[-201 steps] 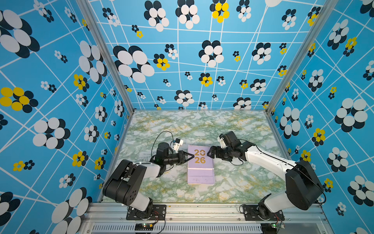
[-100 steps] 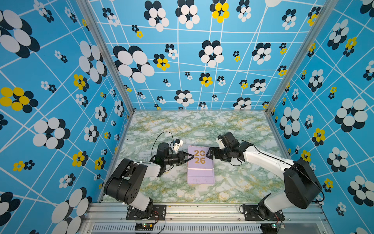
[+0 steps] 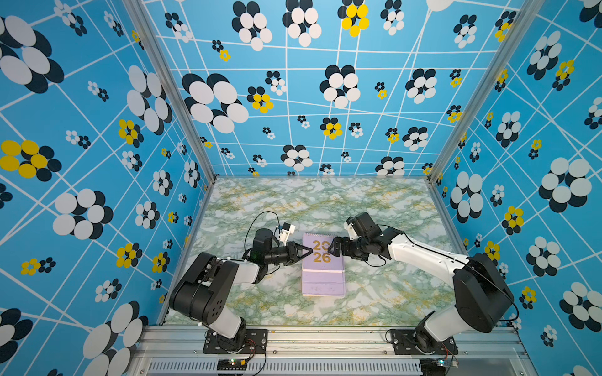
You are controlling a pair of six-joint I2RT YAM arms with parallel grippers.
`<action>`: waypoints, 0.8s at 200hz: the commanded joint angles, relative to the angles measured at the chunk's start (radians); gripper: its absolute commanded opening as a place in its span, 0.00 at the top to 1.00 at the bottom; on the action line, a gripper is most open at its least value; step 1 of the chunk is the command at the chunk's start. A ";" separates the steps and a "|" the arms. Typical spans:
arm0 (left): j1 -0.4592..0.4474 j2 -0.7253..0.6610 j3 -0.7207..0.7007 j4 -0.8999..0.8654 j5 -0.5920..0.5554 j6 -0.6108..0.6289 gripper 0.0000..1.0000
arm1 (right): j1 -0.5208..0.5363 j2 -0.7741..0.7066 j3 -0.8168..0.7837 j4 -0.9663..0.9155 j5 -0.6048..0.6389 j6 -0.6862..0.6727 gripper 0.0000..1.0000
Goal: Stack the calendars
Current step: Place the calendar at the calendar.
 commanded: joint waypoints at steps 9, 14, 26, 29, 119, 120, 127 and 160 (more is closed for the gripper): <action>0.006 0.010 0.025 0.046 -0.006 0.012 1.00 | 0.014 0.023 0.025 0.006 0.003 0.017 0.01; 0.006 0.010 0.025 0.045 -0.007 0.014 1.00 | 0.014 0.024 0.025 0.005 0.003 0.017 0.01; 0.007 0.008 0.026 0.036 -0.009 0.018 1.00 | 0.016 0.028 0.027 0.006 0.003 0.018 0.01; 0.007 0.008 0.026 0.034 -0.010 0.019 1.00 | 0.016 0.028 0.027 0.006 0.003 0.019 0.01; 0.006 0.004 0.036 -0.023 -0.014 0.051 0.96 | 0.038 0.046 0.027 0.020 0.003 0.035 0.01; 0.006 0.003 0.036 -0.025 -0.014 0.051 0.95 | 0.038 0.046 0.027 0.019 0.003 0.035 0.01; 0.005 -0.002 0.037 -0.039 -0.016 0.059 0.93 | 0.039 0.047 0.027 0.021 0.003 0.037 0.01; 0.006 -0.038 0.049 -0.144 -0.030 0.113 0.81 | 0.044 0.051 0.027 0.025 0.005 0.039 0.01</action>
